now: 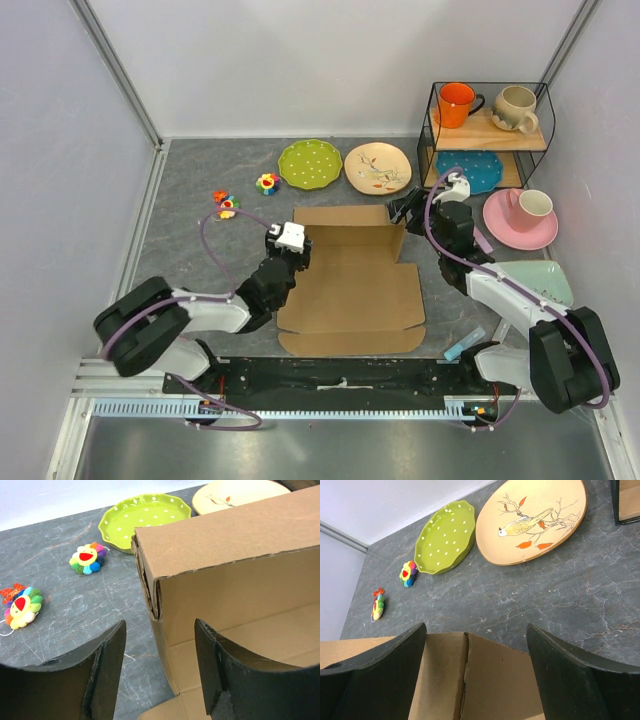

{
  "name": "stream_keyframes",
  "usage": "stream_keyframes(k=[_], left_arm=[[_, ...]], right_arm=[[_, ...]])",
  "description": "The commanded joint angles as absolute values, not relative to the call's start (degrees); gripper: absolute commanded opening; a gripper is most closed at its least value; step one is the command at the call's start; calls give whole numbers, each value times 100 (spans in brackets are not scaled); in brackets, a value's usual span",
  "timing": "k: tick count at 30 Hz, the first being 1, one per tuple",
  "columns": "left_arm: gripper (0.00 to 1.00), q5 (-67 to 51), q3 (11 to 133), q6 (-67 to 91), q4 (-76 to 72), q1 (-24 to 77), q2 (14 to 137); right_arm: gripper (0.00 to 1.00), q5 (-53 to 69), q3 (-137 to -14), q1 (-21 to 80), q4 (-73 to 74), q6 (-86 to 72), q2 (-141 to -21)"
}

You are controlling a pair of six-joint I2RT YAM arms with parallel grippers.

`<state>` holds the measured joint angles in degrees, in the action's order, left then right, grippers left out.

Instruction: Fold the paper box

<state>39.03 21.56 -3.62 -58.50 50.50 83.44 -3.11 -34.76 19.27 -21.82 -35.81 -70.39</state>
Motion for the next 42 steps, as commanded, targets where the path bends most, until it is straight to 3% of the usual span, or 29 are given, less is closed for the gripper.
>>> stream_keyframes(k=[1,10,15,18,19,23,29,38,42], left_arm=[[64,3402,2180,218,-4249,5071,7271],[64,1987,2654,729,-1145,5063,4794],[65,2047,2777,1089,-984,5071,3930],[72,2399,2953,1476,-1020,5036,3762],[80,2426,3014,1520,-1011,5010,3797],[89,1374,3715,1879,-783,4309,4463],[90,-902,4245,2970,-869,2814,5764],[89,-1766,4289,3129,-1441,2443,6837],[84,-1706,4053,3172,-1433,2382,7040]], right_arm=[[88,-422,-3243,1907,-1863,-3384,-6953],[89,-545,-3287,1916,-1758,-3313,-7013],[89,-527,-3305,1916,-1784,-3331,-7137],[88,-501,-3322,1916,-1767,-3314,-7154],[89,-484,-3322,1916,-1758,-3313,-7154],[89,-422,-3349,1916,-1714,-3287,-7163],[89,-369,-3349,1925,-1687,-3252,-7189],[89,-308,-3349,1916,-1696,-3243,-7225],[89,-281,-3349,1925,-1679,-3261,-7216]])
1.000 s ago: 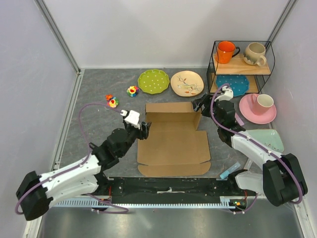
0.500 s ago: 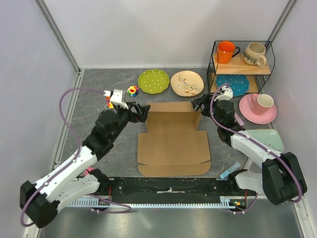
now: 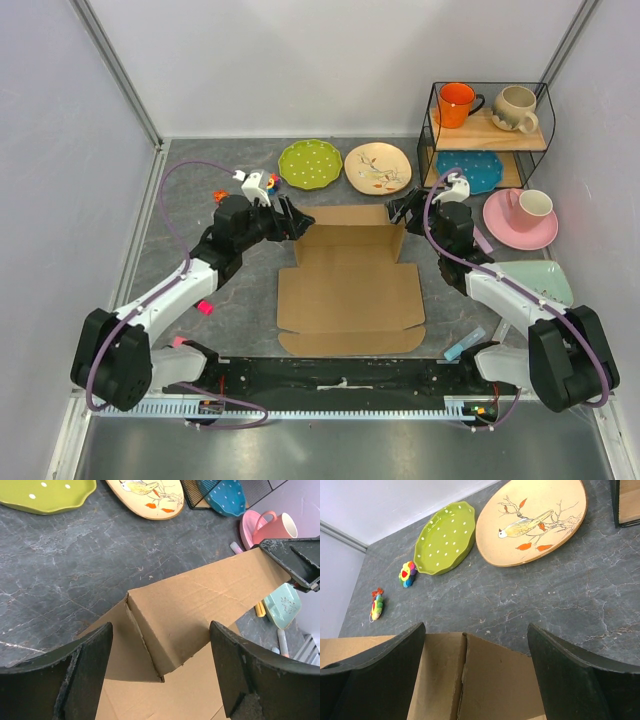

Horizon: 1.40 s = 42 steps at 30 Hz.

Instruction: Fold the paper box

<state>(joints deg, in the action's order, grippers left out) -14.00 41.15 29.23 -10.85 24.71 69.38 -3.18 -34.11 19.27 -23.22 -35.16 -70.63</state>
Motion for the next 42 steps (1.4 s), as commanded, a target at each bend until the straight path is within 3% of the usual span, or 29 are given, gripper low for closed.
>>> stream_keyframes(k=[1,9,14,19,28,42], left_arm=[[83,-1714,3973,3216,-1494,2286,7084],[72,-2363,3446,3849,-2267,1732,7698],[75,-2663,3375,4367,-2768,1450,7673],[76,-2830,3788,4307,-2541,1380,7620],[64,-2786,3665,4262,-2258,1380,8051],[50,-2558,2954,4850,-2767,1529,8104]], right_arm=[[89,-273,-3349,1925,-1661,-3243,-7216],[89,-299,-3410,1951,-1521,-3199,-7163],[89,-343,-3472,1951,-1406,-3138,-7110],[90,-378,-3516,1960,-1345,-3129,-7093],[91,-159,-3753,1960,-1064,-3261,-6698],[78,-246,-2822,1960,-1081,-3366,-6496]])
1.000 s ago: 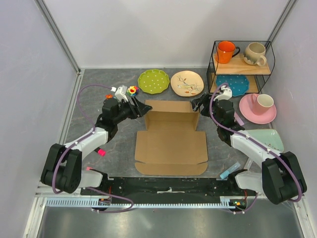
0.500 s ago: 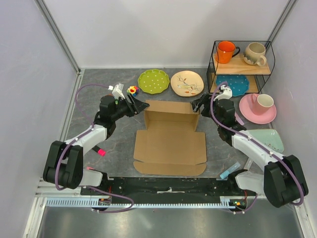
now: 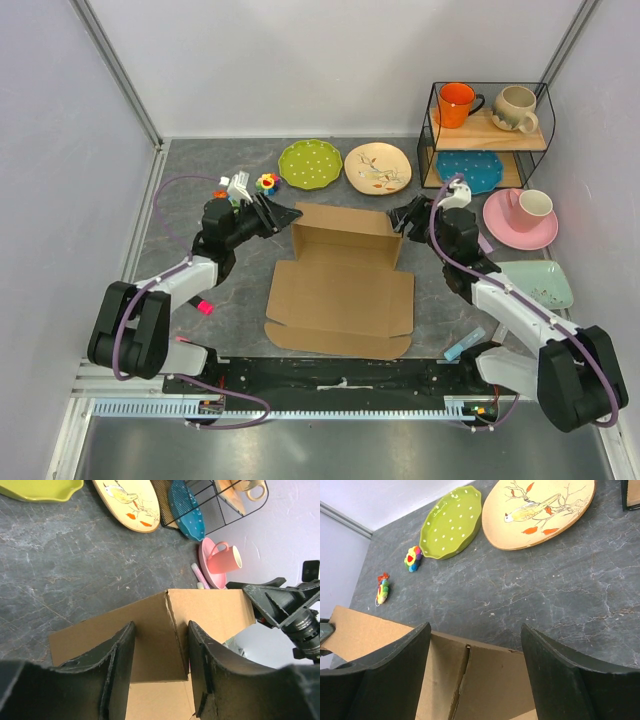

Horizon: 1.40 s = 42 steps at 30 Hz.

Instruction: Fold the paper box

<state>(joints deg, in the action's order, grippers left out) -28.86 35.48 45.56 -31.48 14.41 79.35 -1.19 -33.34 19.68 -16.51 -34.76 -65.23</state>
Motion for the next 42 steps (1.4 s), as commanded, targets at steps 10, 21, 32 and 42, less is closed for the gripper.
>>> stream_keyframes(k=[10,21,32,42], left_arm=[[47,-1987,2101,5027,-3234,1977,7646],[47,-1740,2144,5054,-2979,1978,7480],[47,-1688,2162,5062,-2865,1986,7400],[47,-1749,2215,5054,-2821,2004,7471]], right_arm=[[77,-299,-1907,1960,-1371,-3595,-6214],[93,-563,-3383,1951,-229,-3445,-5441],[92,174,-2656,1942,-711,-3709,-4975],[86,456,-2259,1942,-1256,-3814,-5413]])
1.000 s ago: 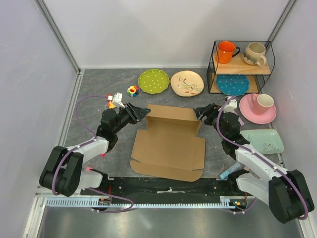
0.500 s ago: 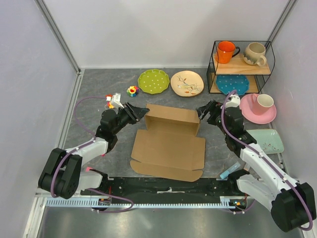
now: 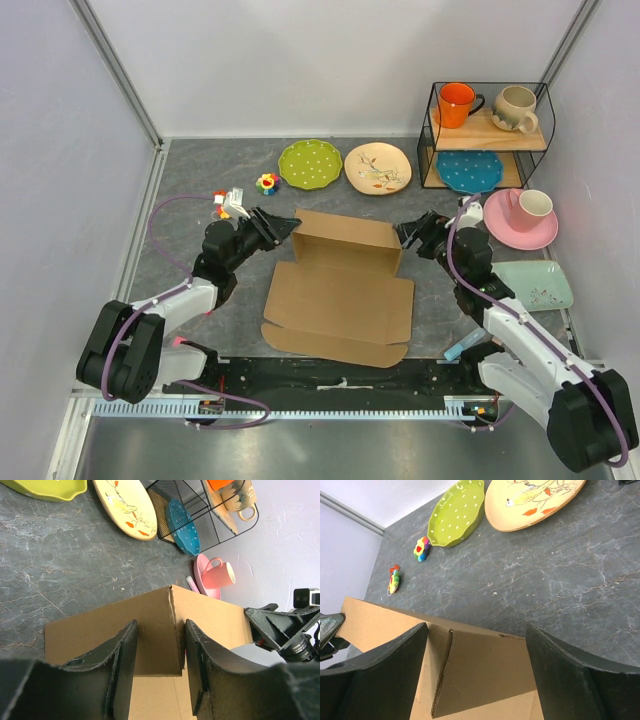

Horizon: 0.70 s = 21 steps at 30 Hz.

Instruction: Fold the paper box

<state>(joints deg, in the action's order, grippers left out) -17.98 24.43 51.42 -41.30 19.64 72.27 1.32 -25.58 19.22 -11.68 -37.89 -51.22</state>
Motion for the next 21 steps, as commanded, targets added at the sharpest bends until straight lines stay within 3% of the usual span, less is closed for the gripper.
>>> stream_keyframes(k=[1,8,14,21], left_arm=[[48,-1758,2224,5054,-2821,2013,7514],[47,-1855,2118,5220,-2927,2074,7366],[45,-1723,1890,5221,-2936,2162,7119],[31,-1565,1424,5361,-3452,2381,7374]], right_arm=[[84,474,-2198,1942,-1379,-3867,-5458],[47,378,-1978,1881,-2003,-3885,-6107],[36,369,-1916,1881,-2206,-3841,-6381],[31,211,-1407,1881,-2311,-3885,-6381]])
